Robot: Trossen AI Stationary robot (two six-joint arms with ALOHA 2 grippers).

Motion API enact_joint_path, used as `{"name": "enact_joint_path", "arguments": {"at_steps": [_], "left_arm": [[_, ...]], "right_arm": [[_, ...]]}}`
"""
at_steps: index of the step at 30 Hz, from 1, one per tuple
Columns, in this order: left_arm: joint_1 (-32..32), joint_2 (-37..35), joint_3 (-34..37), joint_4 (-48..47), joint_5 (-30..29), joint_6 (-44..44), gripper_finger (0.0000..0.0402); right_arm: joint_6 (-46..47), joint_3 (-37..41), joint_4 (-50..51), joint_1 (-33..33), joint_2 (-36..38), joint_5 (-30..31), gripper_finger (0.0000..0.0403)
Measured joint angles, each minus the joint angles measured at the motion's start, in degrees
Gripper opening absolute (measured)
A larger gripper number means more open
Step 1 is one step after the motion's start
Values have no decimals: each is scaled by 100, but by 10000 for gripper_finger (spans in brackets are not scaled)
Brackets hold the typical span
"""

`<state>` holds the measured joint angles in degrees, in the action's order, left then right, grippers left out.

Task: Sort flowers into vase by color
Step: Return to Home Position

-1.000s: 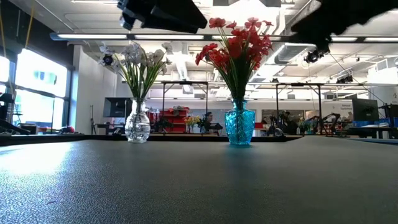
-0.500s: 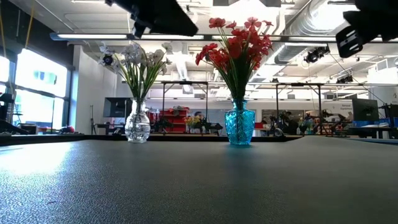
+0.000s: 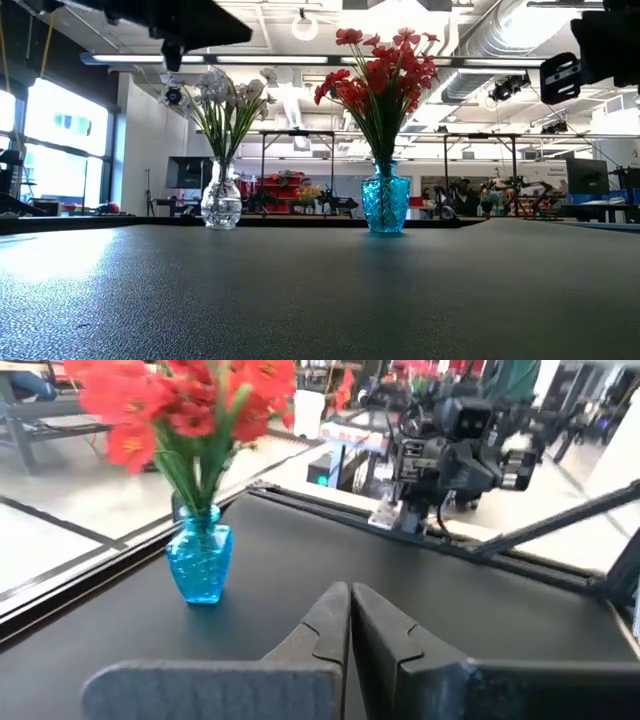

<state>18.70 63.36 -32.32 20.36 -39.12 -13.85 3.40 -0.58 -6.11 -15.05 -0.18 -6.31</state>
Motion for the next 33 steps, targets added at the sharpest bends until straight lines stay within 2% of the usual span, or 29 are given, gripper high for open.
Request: {"name": "enact_joint_path", "arguments": {"at_steps": [5, 8, 15, 21, 25, 27, 30, 33], "left_arm": [[0, -641, 667, 433, 3, 1, 0], [-12, -1024, 1008, 539, 21, 39, 0], [-301, -2310, 1908, 688, 674, 230, 0], [-863, -3679, 2717, 783, 1541, 215, 0], [-1178, -4324, 3161, 1056, 2451, 578, 0], [-1349, -4565, 3164, 539, 2748, 799, 0], [-1690, -4826, 3165, 136, 2690, 740, 0], [-1946, -5000, 3165, 197, 3456, 708, 0]], "right_arm": [[-94, 2, -212, 397, -3, -354, 2], [-60, 2, -217, 694, -4, -366, 2], [182, 2, -185, 1166, -9, -237, 2], [320, 2, -189, 1204, -9, -385, 2], [319, 2, -190, 1204, -9, -385, 2], [276, 2, -195, 1203, -9, -353, 2], [262, 2, -208, 1203, -9, -190, 2], [260, 2, -85, 1203, -10, 34, 2]]}}
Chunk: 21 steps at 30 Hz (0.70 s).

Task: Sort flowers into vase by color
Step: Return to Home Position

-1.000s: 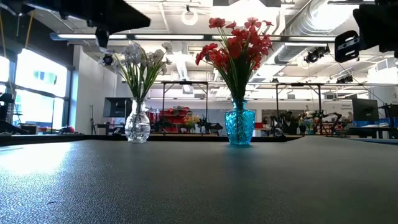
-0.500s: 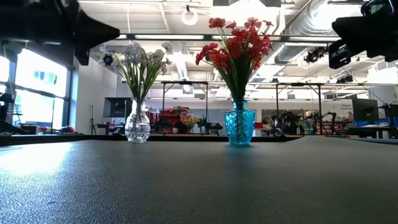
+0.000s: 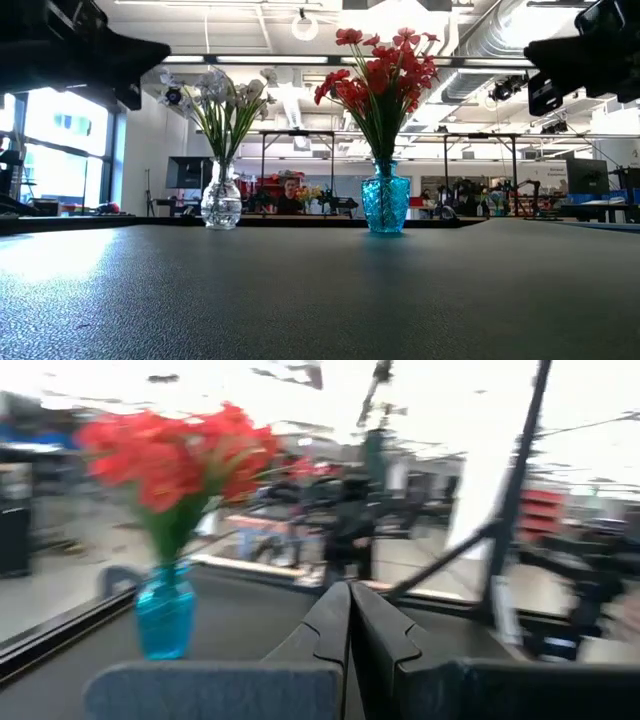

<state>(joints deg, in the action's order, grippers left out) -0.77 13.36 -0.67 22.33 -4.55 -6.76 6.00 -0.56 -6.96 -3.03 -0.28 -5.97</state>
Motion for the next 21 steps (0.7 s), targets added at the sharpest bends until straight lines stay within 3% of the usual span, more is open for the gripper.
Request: {"name": "enact_joint_path", "arguments": {"at_steps": [3, 12, 16, 21], "left_arm": [[-127, -70, 0, 22, 494, 127, 0], [-142, 18, -2, -116, 538, 853, 0], [-150, 18, -2, -231, 295, 863, 0], [-147, 18, -2, -406, 253, 664, 0]], "right_arm": [[0, 0, 199, 0, -4, 40, 2], [-9, 0, 435, 0, -2, 185, 2], [-233, -15, 236, 2, 1, 782, 2], [-620, -297, 939, 4, 12, 1922, 2]]}}
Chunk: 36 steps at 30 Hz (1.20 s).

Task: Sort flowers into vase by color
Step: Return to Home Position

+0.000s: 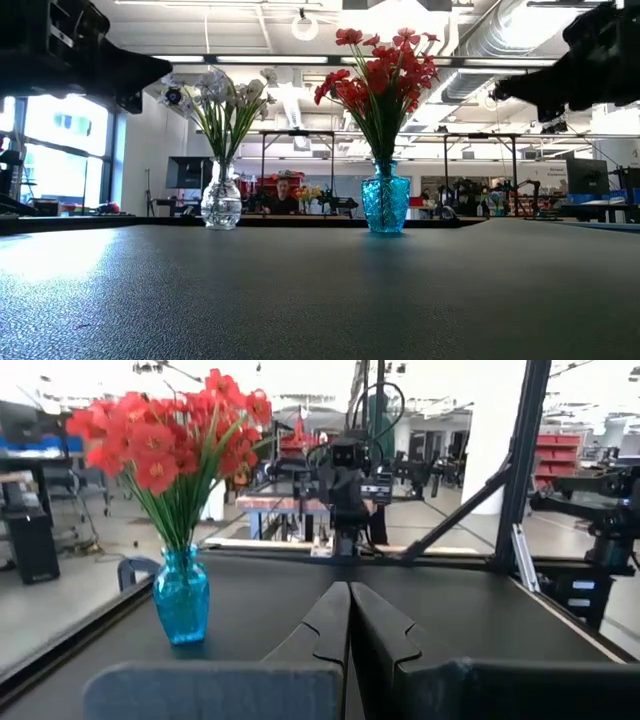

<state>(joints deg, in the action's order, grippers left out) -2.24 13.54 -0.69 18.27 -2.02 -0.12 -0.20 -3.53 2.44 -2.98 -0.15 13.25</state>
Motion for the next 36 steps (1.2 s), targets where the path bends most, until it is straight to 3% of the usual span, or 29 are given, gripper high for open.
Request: {"name": "enact_joint_path", "arguments": {"at_steps": [4, 10, 15, 21, 36], "left_arm": [[0, 0, 0, -203, -4, -46, 0], [2, 0, 0, -160, -13, -74, 0], [4, 1, -4, -109, -76, 40, 0], [2, 0, -4, -114, -402, -24, 0], [2, 0, -4, -176, -415, -266, 0]], "right_arm": [[-146, 24, 340, 2, -1, -397, 2], [26, 297, -563, 11, -46, -1200, 2], [-319, 297, -1153, 113, -45, -1327, 2], [-1028, 297, -546, 114, -67, -1005, 2], [-433, 295, -352, 114, -91, -1038, 2]]}}
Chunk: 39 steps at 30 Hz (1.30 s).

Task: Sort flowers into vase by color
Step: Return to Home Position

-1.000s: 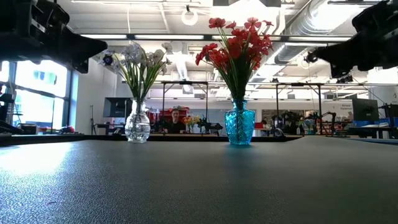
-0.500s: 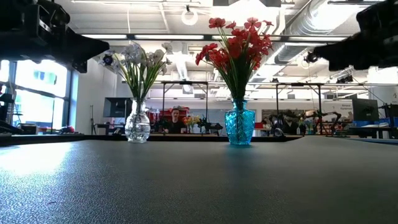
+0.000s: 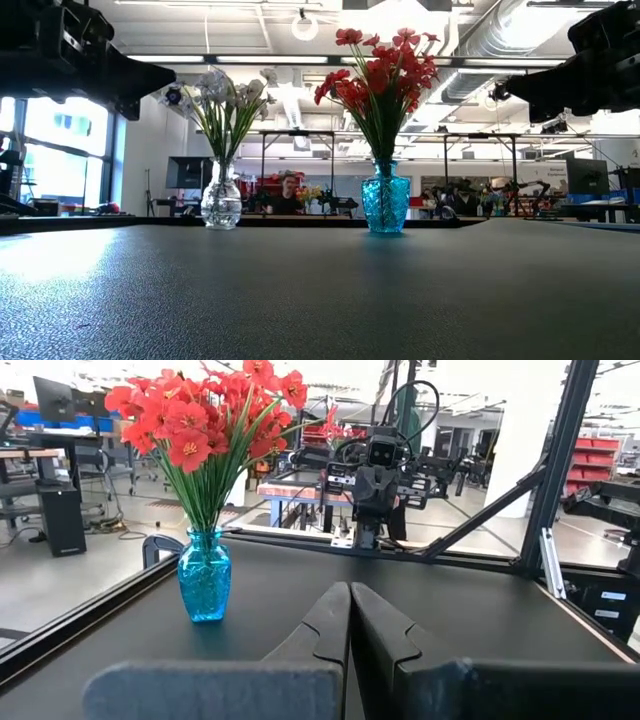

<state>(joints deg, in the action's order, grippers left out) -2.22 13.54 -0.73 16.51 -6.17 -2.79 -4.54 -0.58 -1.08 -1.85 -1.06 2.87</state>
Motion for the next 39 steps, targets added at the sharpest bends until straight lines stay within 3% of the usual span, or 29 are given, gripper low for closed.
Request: {"name": "enact_joint_path", "arguments": {"at_steps": [9, 21, 39], "left_arm": [[41, -81, 0, -84, -14, -2, 0], [144, -1352, 0, -214, -9, -3, 0], [140, -1307, 2, -111, -15, -4, 0]], "right_arm": [[2, -2, 7, -77, 79, -8, 2], [2, -2, -2, -79, 103, 16, 2], [2, -2, -2, -76, 103, 17, 2]]}}
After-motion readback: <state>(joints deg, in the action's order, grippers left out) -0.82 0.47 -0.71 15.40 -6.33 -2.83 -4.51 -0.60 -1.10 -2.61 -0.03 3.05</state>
